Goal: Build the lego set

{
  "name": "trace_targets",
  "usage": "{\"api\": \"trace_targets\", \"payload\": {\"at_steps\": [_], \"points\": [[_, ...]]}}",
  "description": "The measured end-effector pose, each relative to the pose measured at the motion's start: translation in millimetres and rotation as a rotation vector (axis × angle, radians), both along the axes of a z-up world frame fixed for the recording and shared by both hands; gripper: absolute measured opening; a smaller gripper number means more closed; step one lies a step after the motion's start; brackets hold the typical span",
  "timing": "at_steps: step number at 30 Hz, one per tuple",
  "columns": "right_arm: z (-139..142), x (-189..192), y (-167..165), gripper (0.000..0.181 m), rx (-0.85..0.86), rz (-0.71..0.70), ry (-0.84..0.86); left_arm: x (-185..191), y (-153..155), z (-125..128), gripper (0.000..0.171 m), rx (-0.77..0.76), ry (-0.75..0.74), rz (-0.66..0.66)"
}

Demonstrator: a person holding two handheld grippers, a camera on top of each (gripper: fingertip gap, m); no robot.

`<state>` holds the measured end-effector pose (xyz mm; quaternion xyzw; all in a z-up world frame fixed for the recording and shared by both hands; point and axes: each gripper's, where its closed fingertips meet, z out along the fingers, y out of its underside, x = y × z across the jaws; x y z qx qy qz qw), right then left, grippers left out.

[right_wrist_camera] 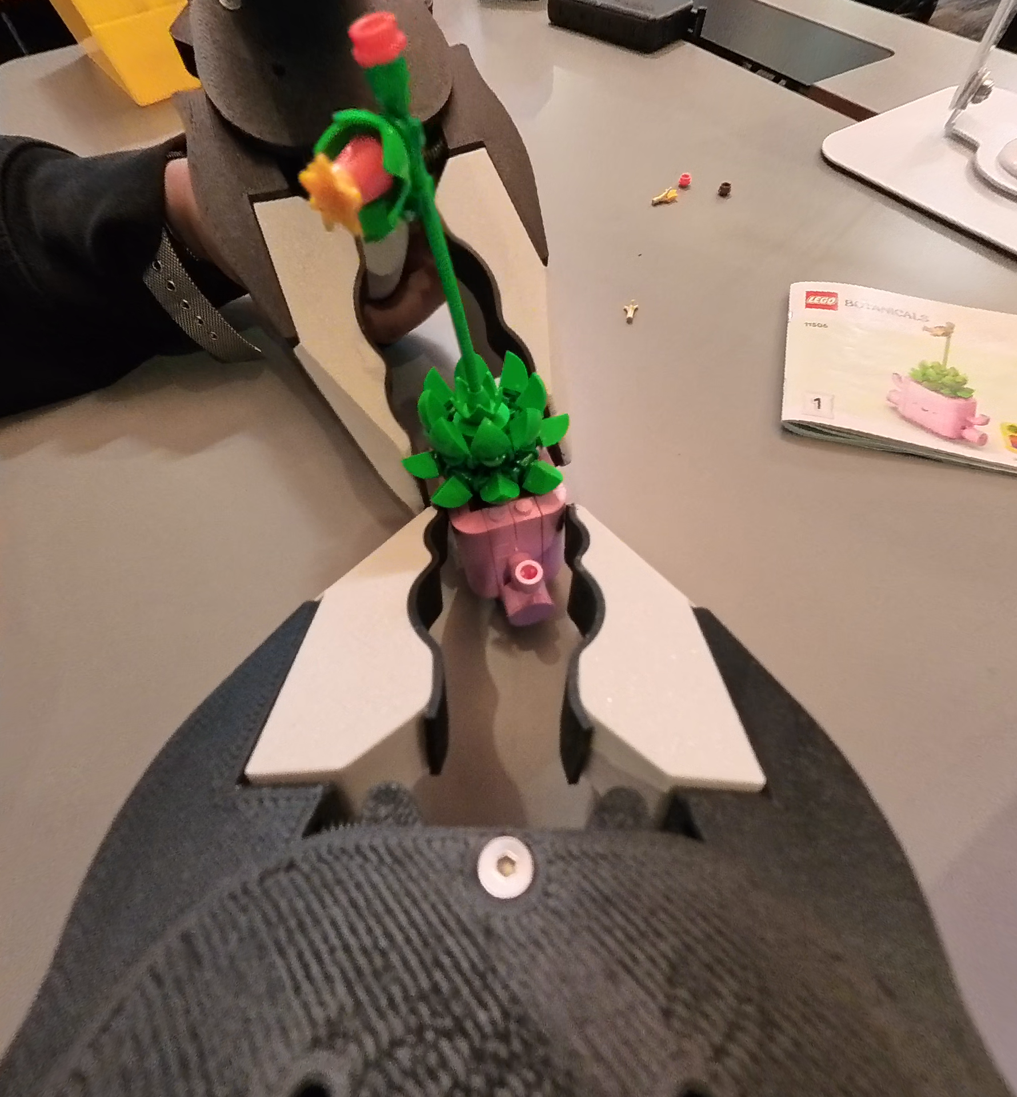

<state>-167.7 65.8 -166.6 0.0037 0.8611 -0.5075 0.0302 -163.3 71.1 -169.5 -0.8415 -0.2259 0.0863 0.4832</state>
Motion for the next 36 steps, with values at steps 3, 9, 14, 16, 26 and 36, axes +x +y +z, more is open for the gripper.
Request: {"api": "trace_targets", "payload": {"at_steps": [3, 9, 14, 16, 26, 36], "points": [[0.6, -0.2, 0.8, 0.043, -0.003, 0.001, -0.01, 0.8, -0.6, 0.3, 0.042, 0.008, -0.009, -0.005], [12.1, -2.1, 6.0, 0.054, -0.074, 0.009, -0.073, 1.0, -0.9, -0.5, 0.039, 0.001, -0.011, -0.006], [27.6, -6.5, 13.2, 0.051, -0.173, 0.007, -0.093, 0.9, -0.9, -0.6, 0.039, 0.002, -0.013, -0.007], [35.8, -6.0, 15.7, 0.045, -0.226, 0.017, -0.093, 0.8, -0.8, -0.6, 0.039, 0.003, -0.014, -0.007], [33.8, -1.4, 8.3, 0.034, -0.215, 0.008, -0.036, 0.0, -0.9, -1.1, 0.039, 0.001, -0.018, -0.003], [28.1, 0.2, 5.6, 0.033, -0.178, 0.011, -0.02, 0.0, -0.5, -1.9, 0.039, -0.006, -0.016, -0.004]]}}
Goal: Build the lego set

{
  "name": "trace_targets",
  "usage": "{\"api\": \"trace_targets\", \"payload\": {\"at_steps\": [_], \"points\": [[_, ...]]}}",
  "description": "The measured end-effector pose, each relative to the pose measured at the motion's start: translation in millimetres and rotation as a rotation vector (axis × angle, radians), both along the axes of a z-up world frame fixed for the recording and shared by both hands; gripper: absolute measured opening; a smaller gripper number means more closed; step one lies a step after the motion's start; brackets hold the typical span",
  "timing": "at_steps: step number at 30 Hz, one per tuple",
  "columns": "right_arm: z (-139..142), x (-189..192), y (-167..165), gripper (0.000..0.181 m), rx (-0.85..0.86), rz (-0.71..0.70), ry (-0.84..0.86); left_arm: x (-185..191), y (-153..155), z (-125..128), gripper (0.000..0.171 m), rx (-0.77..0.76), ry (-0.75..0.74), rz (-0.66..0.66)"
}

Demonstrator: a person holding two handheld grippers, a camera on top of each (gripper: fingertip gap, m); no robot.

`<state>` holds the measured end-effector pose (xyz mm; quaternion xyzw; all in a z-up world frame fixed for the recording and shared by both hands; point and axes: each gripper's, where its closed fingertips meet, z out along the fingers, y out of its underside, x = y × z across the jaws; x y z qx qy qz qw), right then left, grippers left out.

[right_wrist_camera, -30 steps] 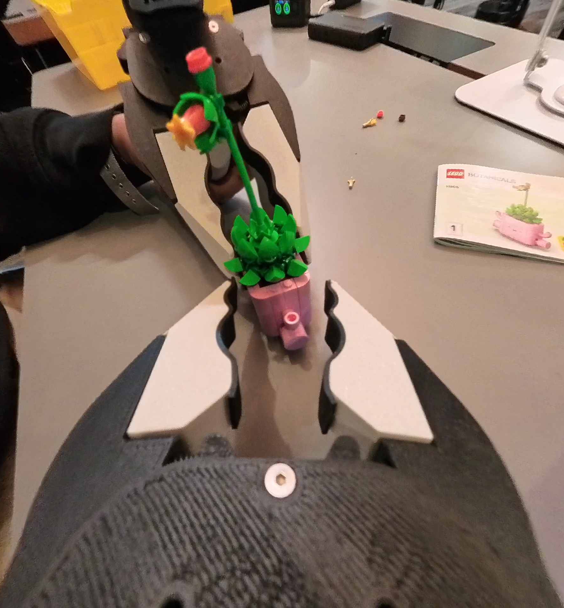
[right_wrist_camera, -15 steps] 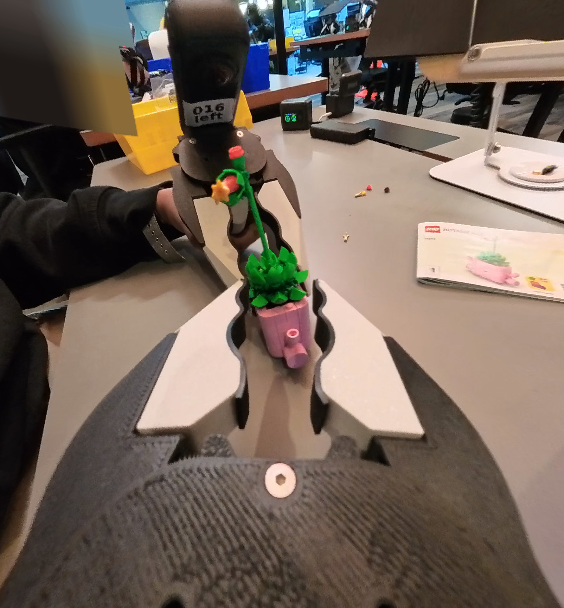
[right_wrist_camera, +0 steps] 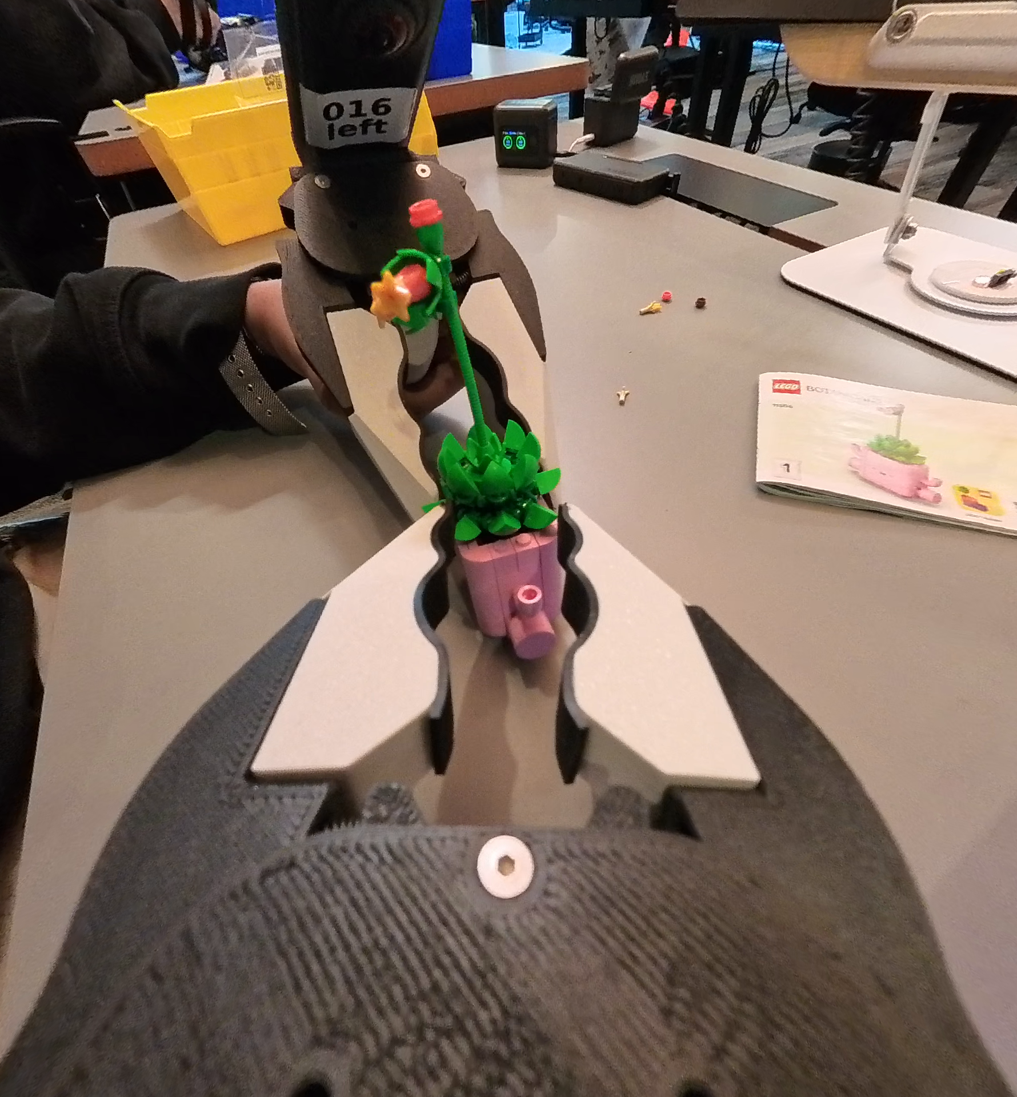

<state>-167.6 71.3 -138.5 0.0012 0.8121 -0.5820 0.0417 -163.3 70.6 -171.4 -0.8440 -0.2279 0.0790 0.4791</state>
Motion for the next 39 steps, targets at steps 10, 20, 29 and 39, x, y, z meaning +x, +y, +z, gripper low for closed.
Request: {"api": "trace_targets", "payload": {"at_steps": [10, 20, 29, 39], "points": [[-1.7, 0.9, 0.7, 0.034, 0.011, 0.005, 0.013, 0.3, 0.2, 0.3, 0.039, 0.001, 0.002, -0.003], [-3.9, 1.8, 1.2, 0.034, 0.024, 0.007, 0.059, 0.2, 0.1, 0.0, 0.039, -0.002, 0.003, -0.002], [5.5, 0.2, 4.3, 0.035, -0.037, 0.005, 0.041, 0.2, -0.2, -0.1, 0.039, -0.002, 0.003, -0.001], [3.7, 5.6, 0.0, 0.036, -0.028, 0.022, 0.07, 0.4, -0.1, -0.2, 0.039, -0.002, 0.003, -0.001]]}}
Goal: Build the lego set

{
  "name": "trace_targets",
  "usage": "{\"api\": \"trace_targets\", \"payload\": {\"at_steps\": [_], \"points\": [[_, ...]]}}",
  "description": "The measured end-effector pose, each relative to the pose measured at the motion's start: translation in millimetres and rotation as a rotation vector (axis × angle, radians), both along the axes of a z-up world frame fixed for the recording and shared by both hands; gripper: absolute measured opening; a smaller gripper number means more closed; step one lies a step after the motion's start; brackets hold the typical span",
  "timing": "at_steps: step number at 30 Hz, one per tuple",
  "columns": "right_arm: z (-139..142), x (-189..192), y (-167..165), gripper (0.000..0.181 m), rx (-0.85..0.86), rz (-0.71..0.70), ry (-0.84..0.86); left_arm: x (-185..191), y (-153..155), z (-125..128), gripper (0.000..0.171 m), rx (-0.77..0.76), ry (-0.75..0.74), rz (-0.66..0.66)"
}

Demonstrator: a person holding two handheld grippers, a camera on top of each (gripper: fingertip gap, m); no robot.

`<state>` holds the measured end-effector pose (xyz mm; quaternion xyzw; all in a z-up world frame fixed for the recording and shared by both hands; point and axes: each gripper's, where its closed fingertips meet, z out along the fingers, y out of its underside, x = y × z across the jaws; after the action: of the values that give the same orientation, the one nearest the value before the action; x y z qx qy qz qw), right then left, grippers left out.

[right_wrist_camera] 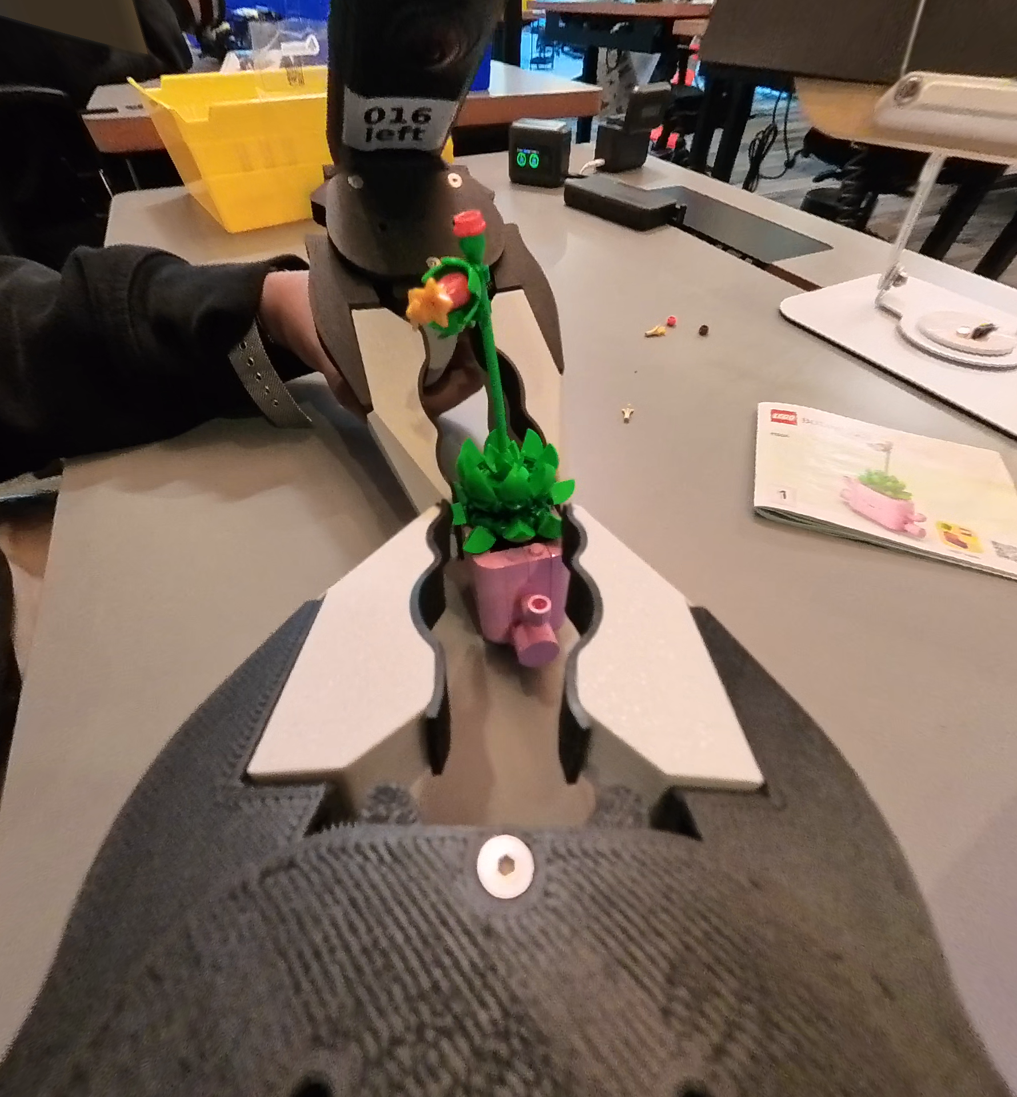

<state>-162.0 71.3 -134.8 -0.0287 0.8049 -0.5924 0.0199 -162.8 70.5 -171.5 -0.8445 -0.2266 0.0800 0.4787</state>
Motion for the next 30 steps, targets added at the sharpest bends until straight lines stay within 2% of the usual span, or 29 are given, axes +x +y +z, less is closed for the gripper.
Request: {"api": "trace_targets", "payload": {"at_steps": [9, 15, 20, 30], "points": [[-0.5, -1.0, -0.2, 0.034, 0.003, -0.008, 0.003, 0.1, 0.0, 0.0, 0.039, -0.001, 0.002, 0.0], [11.1, -6.0, 5.7, 0.018, -0.072, -0.013, -0.055, 0.3, 0.1, 0.0, 0.039, -0.002, 0.003, 0.0], [3.8, -3.3, 4.8, 0.0, -0.023, 0.001, -0.04, 0.3, 0.0, 0.0, 0.039, -0.001, 0.003, 0.0], [0.1, -4.9, 4.9, 0.0, -0.001, -0.01, -0.027, 0.3, 0.0, 0.0, 0.039, 0.0, 0.002, 0.001]]}}
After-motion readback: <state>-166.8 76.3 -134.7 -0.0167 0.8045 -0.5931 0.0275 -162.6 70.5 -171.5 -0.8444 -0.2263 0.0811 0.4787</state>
